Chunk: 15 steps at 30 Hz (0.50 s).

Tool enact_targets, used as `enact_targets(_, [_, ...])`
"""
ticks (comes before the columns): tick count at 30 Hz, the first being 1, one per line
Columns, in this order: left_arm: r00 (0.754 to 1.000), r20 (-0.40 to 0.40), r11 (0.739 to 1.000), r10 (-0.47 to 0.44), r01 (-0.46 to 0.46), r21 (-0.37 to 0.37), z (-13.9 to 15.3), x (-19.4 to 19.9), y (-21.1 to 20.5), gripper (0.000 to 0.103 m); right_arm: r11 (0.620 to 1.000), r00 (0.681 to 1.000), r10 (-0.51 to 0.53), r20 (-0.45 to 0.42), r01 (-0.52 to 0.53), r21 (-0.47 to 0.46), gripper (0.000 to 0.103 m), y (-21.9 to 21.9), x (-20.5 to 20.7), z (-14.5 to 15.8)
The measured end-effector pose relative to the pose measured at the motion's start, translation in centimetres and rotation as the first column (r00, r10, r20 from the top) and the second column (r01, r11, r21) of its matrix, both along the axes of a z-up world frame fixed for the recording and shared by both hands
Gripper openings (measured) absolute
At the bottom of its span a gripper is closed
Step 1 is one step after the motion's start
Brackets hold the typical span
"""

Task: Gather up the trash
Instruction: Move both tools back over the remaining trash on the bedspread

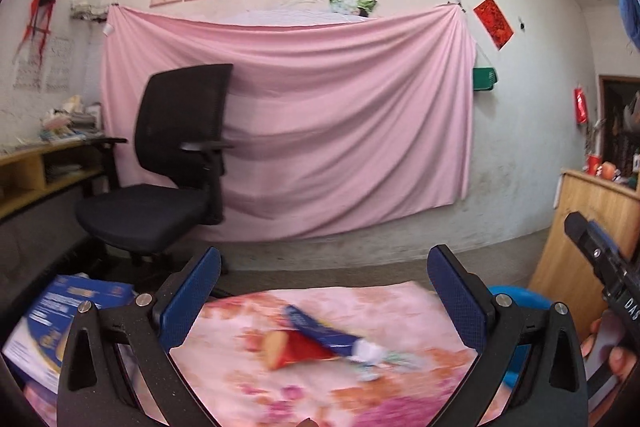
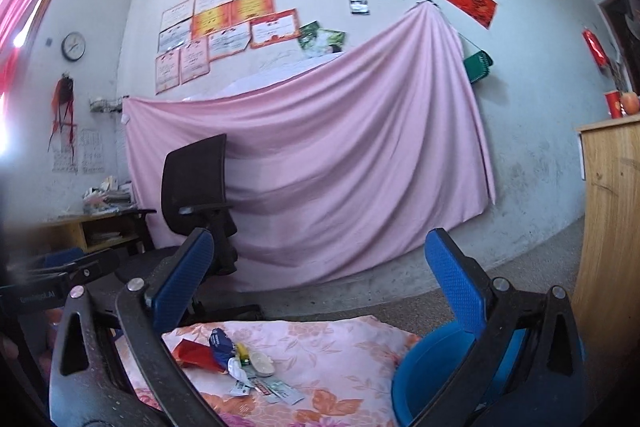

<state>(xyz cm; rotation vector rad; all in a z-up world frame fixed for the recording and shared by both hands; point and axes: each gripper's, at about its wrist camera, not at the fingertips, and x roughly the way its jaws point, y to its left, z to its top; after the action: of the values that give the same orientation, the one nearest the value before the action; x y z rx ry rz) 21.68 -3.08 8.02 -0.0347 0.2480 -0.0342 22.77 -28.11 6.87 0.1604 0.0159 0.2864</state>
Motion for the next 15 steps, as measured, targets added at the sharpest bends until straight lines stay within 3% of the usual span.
enact_targets(7, [0.997, -0.046, 0.998, 0.059, -0.058, 0.03, -4.2, 0.2, 3.4, 0.101, 0.996, 0.995, 0.041, -0.089, -0.048, -0.081, 0.103, 3.5, 2.5, -1.8])
enact_targets(11, [0.99, -0.126, 0.998, 0.058, -0.059, -0.005, -6.0, 1.4, 4.8, 0.101, 0.992, 0.987, 0.033, -0.16, -0.052, -0.111, 0.103, 4.0, 4.0, -3.1])
enact_targets(15, [0.979, -0.2, 1.0, 0.028, -0.025, 0.019, -7.5, 2.5, 5.0, 0.101, 0.987, 0.961, -0.006, -0.278, -0.039, -0.158, 0.103, 4.5, 6.2, -4.7])
